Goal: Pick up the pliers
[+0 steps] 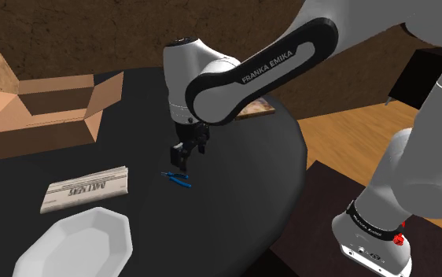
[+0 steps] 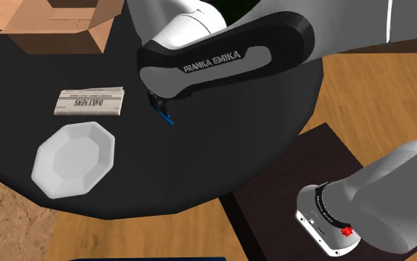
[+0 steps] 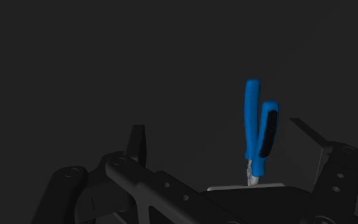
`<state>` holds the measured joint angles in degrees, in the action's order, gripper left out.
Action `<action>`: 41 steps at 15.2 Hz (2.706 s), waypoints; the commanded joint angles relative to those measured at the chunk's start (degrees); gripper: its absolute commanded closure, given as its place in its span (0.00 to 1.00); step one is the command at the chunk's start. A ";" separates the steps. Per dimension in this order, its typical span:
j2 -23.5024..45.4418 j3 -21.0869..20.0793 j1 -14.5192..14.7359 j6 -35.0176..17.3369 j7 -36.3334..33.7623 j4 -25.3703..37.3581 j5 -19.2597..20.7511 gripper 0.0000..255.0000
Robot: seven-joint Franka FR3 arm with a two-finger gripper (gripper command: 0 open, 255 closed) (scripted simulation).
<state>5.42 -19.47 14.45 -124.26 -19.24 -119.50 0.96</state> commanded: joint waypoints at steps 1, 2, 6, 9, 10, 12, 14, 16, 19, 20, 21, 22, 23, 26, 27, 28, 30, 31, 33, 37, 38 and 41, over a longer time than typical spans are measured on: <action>3.97 -0.53 0.99 -0.97 -1.05 3.12 1.75 0.00; 5.93 -0.76 1.64 -1.30 -1.69 4.77 2.67 0.00; 10.55 -0.96 3.28 -2.48 -3.09 8.23 4.82 0.00; 11.79 -0.74 3.46 -4.44 -3.47 7.42 5.43 0.00; 12.23 -0.65 3.52 -5.09 -3.60 7.18 5.64 0.00; 13.39 -0.42 3.70 -6.74 -3.95 6.62 6.22 0.00; 13.38 -0.41 3.71 -6.74 -3.95 6.61 6.21 0.00; 13.48 -0.40 3.72 -6.77 -3.97 6.67 6.25 1.00; 13.45 -0.46 3.84 -6.52 -4.12 6.89 6.24 1.00; 13.61 -0.38 3.75 -6.70 -3.99 6.89 6.29 1.00; 13.79 -0.40 3.89 -6.64 -4.19 7.12 6.37 1.00; 13.74 -0.35 3.76 -6.54 -3.99 7.18 6.33 1.00; 13.63 -0.34 3.68 -6.45 -3.86 7.17 6.29 1.00; 12.48 -0.59 3.57 -5.46 -3.67 7.04 5.77 1.00; 12.04 -0.68 3.51 -4.82 -3.54 7.28 5.55 1.00; 11.61 -0.76 3.44 -4.17 -3.41 7.53 5.34 1.00; 10.78 -0.91 3.32 -2.86 -3.16 8.06 4.93 1.00; 10.38 -0.99 3.27 -2.20 -3.04 8.35 4.74 1.00; 9.61 -1.11 3.16 -0.87 -2.80 8.96 4.36 1.00; 8.19 -1.33 2.99 1.83 -2.38 10.33 3.68 1.00; 7.86 -1.37 2.95 2.51 -2.29 10.71 3.52 1.00; 7.49 -1.42 2.91 3.30 -2.18 11.16 3.35 1.00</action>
